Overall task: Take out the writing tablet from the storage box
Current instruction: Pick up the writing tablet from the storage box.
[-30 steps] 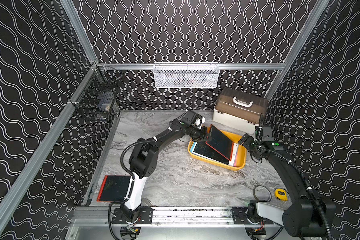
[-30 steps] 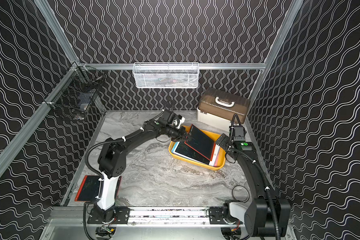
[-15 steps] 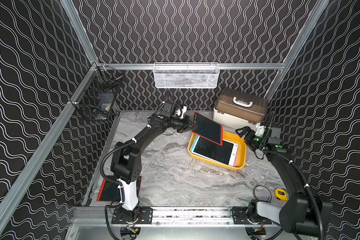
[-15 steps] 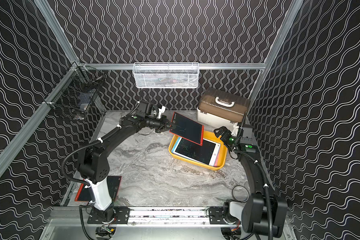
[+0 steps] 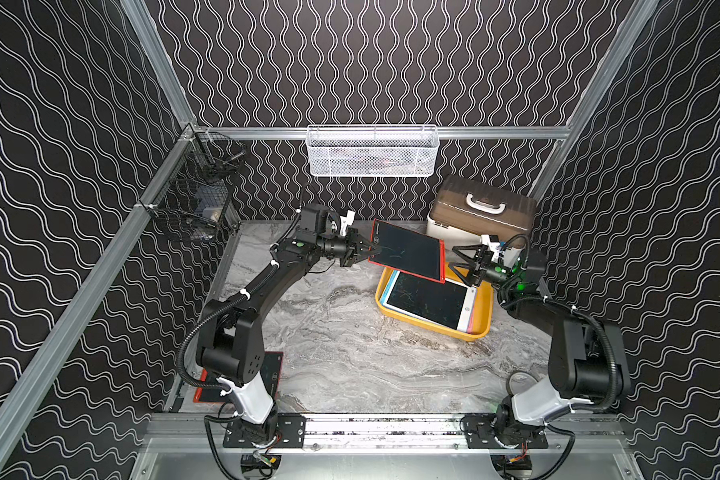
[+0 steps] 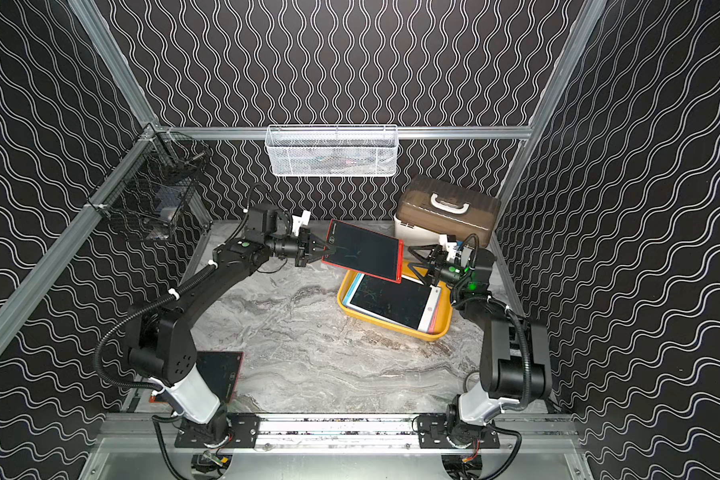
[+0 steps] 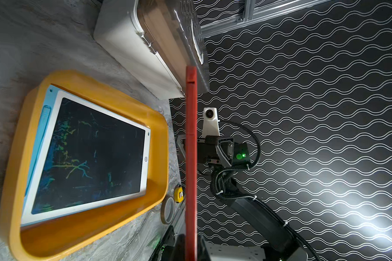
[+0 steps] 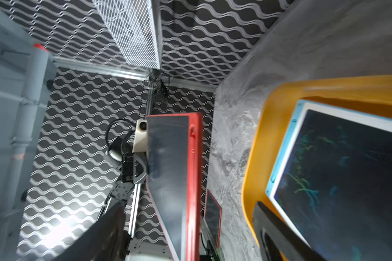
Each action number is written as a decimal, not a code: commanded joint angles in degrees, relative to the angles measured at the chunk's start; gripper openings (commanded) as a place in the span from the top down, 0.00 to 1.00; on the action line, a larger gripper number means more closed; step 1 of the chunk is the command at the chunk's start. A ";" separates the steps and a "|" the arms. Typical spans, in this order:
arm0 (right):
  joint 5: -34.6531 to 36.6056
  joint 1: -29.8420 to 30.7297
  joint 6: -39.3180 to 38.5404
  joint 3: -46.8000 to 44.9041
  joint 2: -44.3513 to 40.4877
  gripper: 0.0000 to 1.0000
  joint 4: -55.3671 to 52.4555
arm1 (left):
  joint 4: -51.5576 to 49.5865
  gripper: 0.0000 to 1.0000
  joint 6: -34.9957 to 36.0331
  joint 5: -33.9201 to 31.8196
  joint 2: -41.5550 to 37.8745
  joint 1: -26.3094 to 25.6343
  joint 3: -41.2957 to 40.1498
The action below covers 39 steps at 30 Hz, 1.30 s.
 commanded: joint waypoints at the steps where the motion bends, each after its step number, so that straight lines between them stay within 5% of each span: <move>1: -4.58 1.50 10.99 1.04 2.42 0.15 17.83 | 4.50 1.00 -2.15 3.05 -0.75 0.03 -0.37; 6: -5.02 1.93 17.38 0.60 4.30 0.27 26.94 | 6.04 1.00 -3.90 3.80 -0.65 0.02 -1.35; 11: -6.34 3.13 10.85 0.45 1.70 0.42 18.20 | 5.97 1.00 -4.09 4.29 -0.05 -0.02 -1.64; 14: -6.54 4.86 -1.56 1.68 -2.09 0.45 1.42 | 7.10 1.00 -4.93 4.73 0.20 0.02 -1.89; 18: -0.43 7.32 -38.92 11.08 -8.33 0.52 -49.22 | 7.97 1.00 -5.53 5.18 0.40 -0.02 -1.93; 20: 0.13 8.11 -46.51 15.02 -8.55 0.55 -61.61 | 7.12 1.00 -4.70 5.42 0.57 -0.06 -1.88; 39: 0.08 5.67 -25.87 6.50 -12.98 0.64 -36.84 | 11.83 1.00 -5.29 7.60 0.30 0.40 -5.26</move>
